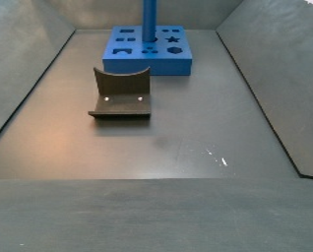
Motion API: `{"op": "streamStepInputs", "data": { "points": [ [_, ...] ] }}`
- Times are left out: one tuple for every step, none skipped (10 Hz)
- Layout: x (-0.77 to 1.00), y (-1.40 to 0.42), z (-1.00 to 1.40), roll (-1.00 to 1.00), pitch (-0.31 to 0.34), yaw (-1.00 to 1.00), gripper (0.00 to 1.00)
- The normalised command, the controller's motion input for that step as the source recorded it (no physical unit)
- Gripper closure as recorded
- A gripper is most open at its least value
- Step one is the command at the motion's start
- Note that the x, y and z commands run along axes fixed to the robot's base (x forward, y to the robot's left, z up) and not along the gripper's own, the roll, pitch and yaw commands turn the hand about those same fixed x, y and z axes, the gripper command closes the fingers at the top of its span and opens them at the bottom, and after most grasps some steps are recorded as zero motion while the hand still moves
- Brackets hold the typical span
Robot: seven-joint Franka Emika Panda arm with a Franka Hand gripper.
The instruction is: Insert the round object.
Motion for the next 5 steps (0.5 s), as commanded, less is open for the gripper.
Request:
{"op": "streamStepInputs", "data": {
  "points": [
    [-0.10, 0.00, -0.57, 0.00, -0.031, 0.00, 1.00],
    [-0.08, 0.00, -0.50, 0.00, -0.004, 0.00, 1.00],
    [-0.05, 0.00, -0.45, -0.02, -0.001, 0.00, 1.00],
    [-0.06, 0.00, -0.45, -0.01, -0.004, 0.00, 1.00],
    [-0.07, 0.00, -0.43, -0.02, -0.010, 0.00, 1.00]
  ]
}}
